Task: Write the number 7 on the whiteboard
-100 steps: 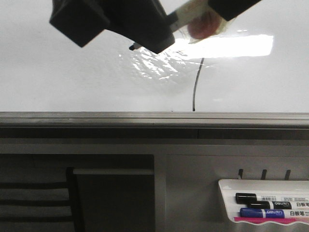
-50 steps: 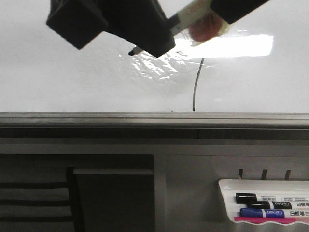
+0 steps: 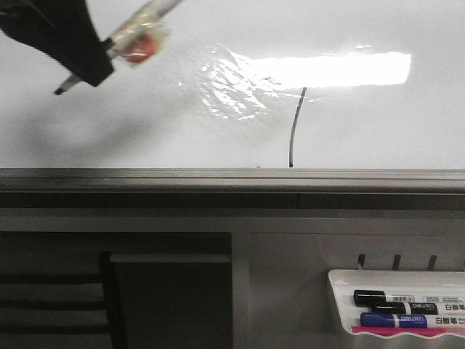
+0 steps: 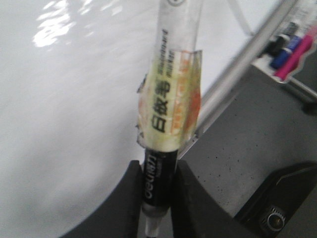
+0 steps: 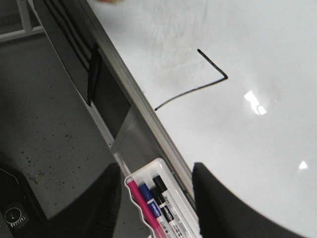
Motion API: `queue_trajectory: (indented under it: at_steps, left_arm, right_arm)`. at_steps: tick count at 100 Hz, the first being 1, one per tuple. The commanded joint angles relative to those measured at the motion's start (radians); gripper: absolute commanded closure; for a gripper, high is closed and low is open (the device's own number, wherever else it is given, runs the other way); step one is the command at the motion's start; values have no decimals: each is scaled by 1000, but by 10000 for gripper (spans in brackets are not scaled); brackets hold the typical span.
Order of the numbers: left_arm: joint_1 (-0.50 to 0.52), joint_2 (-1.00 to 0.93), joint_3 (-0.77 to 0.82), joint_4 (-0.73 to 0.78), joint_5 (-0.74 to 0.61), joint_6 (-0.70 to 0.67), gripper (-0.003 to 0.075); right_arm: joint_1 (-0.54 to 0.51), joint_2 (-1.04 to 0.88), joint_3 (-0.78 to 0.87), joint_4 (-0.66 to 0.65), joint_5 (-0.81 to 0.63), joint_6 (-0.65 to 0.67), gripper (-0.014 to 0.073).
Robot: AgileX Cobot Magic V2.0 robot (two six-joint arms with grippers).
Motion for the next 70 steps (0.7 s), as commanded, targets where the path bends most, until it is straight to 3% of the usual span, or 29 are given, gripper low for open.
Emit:
queue_trajectory:
  at_steps: [1, 27, 70]
  left_arm:
    - [109, -32, -8, 41, -47, -180, 741]
    - [352, -21, 112, -27, -237, -241, 741]
    - [376, 39, 128, -82, -297, -241, 741]
  right_arm:
    - [-34, -23, -33, 5, -13, 3, 293]
    - [-40, -23, -33, 5, -8, 3, 293]
    - [-40, -19, -33, 5, -26, 3, 293]
